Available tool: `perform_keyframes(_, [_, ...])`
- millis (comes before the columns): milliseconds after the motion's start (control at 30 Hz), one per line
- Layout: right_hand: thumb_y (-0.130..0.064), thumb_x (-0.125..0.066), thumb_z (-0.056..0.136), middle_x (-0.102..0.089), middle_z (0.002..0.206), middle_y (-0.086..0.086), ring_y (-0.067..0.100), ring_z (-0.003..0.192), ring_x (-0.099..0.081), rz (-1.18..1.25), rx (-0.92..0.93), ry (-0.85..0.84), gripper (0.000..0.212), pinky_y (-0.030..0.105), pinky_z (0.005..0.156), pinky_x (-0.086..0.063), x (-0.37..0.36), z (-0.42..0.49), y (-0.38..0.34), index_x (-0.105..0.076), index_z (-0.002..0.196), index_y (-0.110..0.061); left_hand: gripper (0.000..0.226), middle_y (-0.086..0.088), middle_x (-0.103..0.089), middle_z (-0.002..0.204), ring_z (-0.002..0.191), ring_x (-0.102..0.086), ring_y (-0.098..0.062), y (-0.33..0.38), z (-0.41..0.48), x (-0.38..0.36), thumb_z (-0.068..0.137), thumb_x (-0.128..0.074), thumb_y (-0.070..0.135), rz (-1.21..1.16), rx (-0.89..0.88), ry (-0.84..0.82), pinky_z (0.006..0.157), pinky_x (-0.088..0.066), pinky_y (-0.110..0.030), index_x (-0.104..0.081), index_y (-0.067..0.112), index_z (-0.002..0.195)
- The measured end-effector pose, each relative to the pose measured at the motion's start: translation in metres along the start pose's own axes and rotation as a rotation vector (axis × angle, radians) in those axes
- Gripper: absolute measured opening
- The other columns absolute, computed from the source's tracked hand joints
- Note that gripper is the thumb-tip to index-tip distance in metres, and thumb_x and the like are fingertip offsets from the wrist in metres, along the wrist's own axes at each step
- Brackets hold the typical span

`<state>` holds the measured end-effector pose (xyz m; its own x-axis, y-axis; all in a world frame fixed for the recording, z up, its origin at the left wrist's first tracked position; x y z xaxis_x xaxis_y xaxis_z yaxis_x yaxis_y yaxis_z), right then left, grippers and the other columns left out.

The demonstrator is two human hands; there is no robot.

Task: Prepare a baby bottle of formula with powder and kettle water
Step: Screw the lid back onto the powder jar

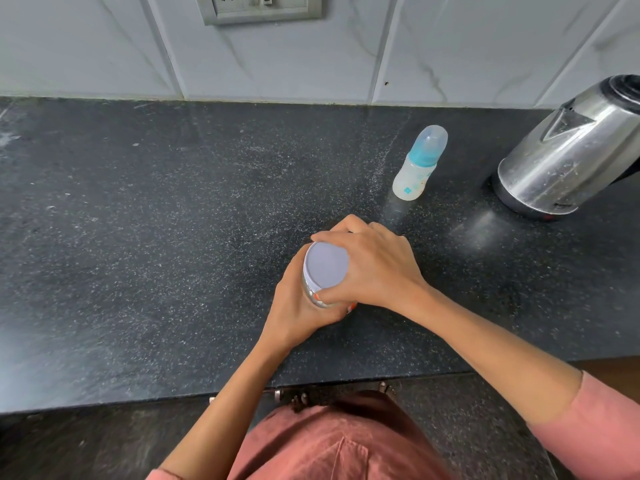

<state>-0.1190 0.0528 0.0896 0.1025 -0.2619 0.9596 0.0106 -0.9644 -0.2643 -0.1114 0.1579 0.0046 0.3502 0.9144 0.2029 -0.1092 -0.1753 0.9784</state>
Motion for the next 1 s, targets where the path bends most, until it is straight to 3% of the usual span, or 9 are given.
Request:
perform_keyframes(233, [-0.057,-0.069,0.053,-0.047,0.117,-0.017,0.014,0.101,-0.045,0.045,-0.001,0.063,0.076,0.028,0.069,-0.029,-0.007,-0.003,0.004,-0.046,0.125,-0.043,0.080,0.031,-0.055,0.115,0.107,-0.051,0.011,-0.007,-0.001,-0.001,0.044,-0.076,0.042,-0.017,0.004,0.014,0.078,-0.039,-0.003,-0.041,0.059,0.114])
perform_keyframes(333, [-0.053,-0.072,0.059,-0.042,0.126,-0.022,0.008,0.105,-0.036,0.189,0.029,0.031,0.078,0.026,0.076,-0.033,-0.014,-0.009,0.012,-0.041,0.130,-0.042,0.089,0.014,-0.055,0.125,0.117,-0.051,-0.001,-0.009,0.000,-0.002,0.045,-0.083,0.041,-0.060,-0.013,-0.043,0.092,-0.041,-0.016,-0.042,0.042,0.124])
perform_keyframes(400, [-0.042,-0.077,0.062,-0.040,0.134,-0.017,0.008,0.109,-0.034,0.352,0.052,0.013,0.080,0.021,0.090,-0.031,-0.017,-0.015,0.019,-0.041,0.133,-0.035,0.098,0.007,-0.050,0.132,0.123,-0.047,-0.007,-0.010,0.001,-0.004,0.043,-0.086,0.040,-0.052,-0.030,-0.094,0.099,-0.040,-0.025,-0.038,0.035,0.129])
perform_keyframes(533, [-0.026,-0.082,0.062,-0.040,0.136,-0.008,0.013,0.124,-0.036,0.537,0.077,-0.004,0.081,0.016,0.101,-0.024,-0.019,-0.019,0.019,-0.043,0.133,-0.023,0.099,0.025,-0.045,0.132,0.123,-0.043,0.003,-0.015,-0.002,-0.002,0.044,-0.086,0.039,-0.011,-0.041,-0.115,0.097,-0.037,-0.013,-0.032,0.051,0.126])
perform_keyframes(600, [-0.025,-0.083,0.062,-0.040,0.131,-0.012,0.007,0.124,-0.037,0.595,0.081,0.008,0.081,0.017,0.103,-0.026,-0.017,-0.019,0.018,-0.043,0.133,-0.022,0.094,0.038,-0.046,0.123,0.115,-0.045,0.012,-0.014,-0.003,0.001,0.044,-0.085,0.043,0.024,-0.033,-0.059,0.088,-0.037,-0.005,-0.033,0.063,0.119])
perform_keyframes(667, [-0.028,-0.081,0.063,-0.040,0.127,-0.016,-0.004,0.118,-0.036,0.654,0.091,0.035,0.078,0.007,0.099,-0.026,-0.014,-0.017,0.018,-0.044,0.132,-0.021,0.090,0.044,-0.046,0.117,0.110,-0.046,0.017,-0.009,-0.002,0.004,0.043,-0.083,0.045,0.038,-0.039,-0.009,0.082,-0.038,-0.001,-0.033,0.068,0.114])
perform_keyframes(733, [-0.035,-0.077,0.066,-0.042,0.125,-0.018,-0.010,0.113,-0.038,0.738,0.066,0.077,0.073,-0.001,0.094,-0.025,-0.013,-0.013,0.021,-0.046,0.130,-0.024,0.088,0.046,-0.047,0.114,0.106,-0.047,0.020,-0.004,0.003,0.009,0.043,-0.083,0.045,0.034,-0.060,0.024,0.078,-0.037,0.002,-0.034,0.069,0.112])
perform_keyframes(867, [-0.049,-0.065,0.065,-0.045,0.127,-0.021,-0.013,0.114,-0.043,0.957,-0.029,0.087,0.066,0.008,0.096,-0.035,-0.019,0.002,0.031,-0.040,0.125,-0.040,0.085,0.047,-0.047,0.112,0.106,-0.047,0.021,0.003,0.024,0.019,0.044,-0.083,0.045,0.028,-0.077,0.025,0.077,-0.037,0.002,-0.035,0.069,0.110])
perform_keyframes(1000, [-0.025,-0.073,0.071,-0.050,0.129,-0.009,-0.005,0.116,-0.048,1.088,-0.021,0.042,0.067,0.009,0.090,-0.042,-0.023,0.039,0.044,-0.043,0.131,-0.023,0.087,0.040,-0.052,0.112,0.106,-0.048,0.020,0.000,0.057,0.030,0.047,-0.087,0.027,-0.001,-0.089,0.022,0.078,-0.038,0.001,-0.039,0.055,0.114])
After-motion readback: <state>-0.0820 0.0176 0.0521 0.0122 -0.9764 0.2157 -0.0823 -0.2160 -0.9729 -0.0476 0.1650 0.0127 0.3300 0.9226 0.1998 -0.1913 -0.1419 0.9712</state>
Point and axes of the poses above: each hand's wrist, its own z-axis towards the middle knuckle, its own x-axis out of the back of the hand, y = z × x, the point moved 5 cm from there along z, towards the middle knuckle
